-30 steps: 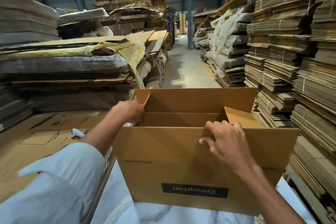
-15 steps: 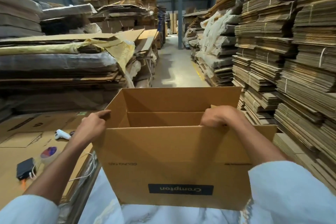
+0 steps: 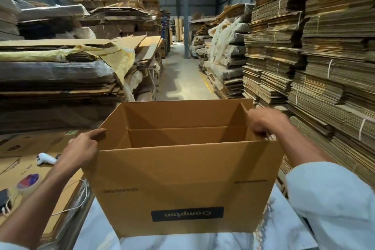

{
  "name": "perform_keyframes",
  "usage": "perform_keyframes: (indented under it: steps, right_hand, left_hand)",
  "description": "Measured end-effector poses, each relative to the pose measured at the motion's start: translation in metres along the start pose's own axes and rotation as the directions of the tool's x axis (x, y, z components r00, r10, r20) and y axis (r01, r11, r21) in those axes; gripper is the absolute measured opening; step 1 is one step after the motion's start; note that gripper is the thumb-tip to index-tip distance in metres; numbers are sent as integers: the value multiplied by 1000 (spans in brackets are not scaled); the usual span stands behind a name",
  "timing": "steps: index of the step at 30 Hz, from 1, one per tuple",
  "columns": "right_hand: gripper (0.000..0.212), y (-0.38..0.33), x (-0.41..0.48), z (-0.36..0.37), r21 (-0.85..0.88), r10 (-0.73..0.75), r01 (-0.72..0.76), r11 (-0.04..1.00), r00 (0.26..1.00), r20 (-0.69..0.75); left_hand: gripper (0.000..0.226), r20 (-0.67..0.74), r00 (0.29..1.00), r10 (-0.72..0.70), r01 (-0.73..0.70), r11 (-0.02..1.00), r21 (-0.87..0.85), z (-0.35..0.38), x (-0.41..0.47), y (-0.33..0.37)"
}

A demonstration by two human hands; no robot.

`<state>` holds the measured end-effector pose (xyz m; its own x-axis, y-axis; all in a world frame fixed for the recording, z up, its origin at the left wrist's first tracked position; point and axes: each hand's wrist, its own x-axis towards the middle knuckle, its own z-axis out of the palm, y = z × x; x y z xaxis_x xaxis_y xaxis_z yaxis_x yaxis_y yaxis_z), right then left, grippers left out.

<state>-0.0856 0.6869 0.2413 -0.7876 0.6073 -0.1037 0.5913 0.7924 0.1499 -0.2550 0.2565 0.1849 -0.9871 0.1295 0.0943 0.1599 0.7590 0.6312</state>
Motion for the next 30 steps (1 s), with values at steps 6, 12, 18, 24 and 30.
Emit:
perform_keyframes:
  steps: [6, 12, 18, 24, 30]
  right_hand:
    - [3, 90, 9, 16, 250, 161, -145, 957, 986, -46]
    - [20, 99, 5, 47, 591, 51, 75, 803, 980, -193]
    - [40, 79, -32, 99, 900, 123, 287, 327, 932, -342]
    - [37, 56, -59, 145, 917, 258, 383, -108, 902, -347]
    - [60, 36, -51, 186, 930, 300, 340, 142, 880, -367]
  left_hand:
    - [47, 3, 1000, 11, -11, 1000, -26, 7, 4, 0]
    - [29, 30, 998, 47, -40, 980, -195, 2, 10, -8]
    - [32, 3, 985, 175, -149, 845, -514, 2, -18, -22]
    - [70, 71, 965, 251, -191, 865, -464, -3, -24, -47]
    - [50, 27, 973, 227, -199, 897, -394, 2, -17, -48]
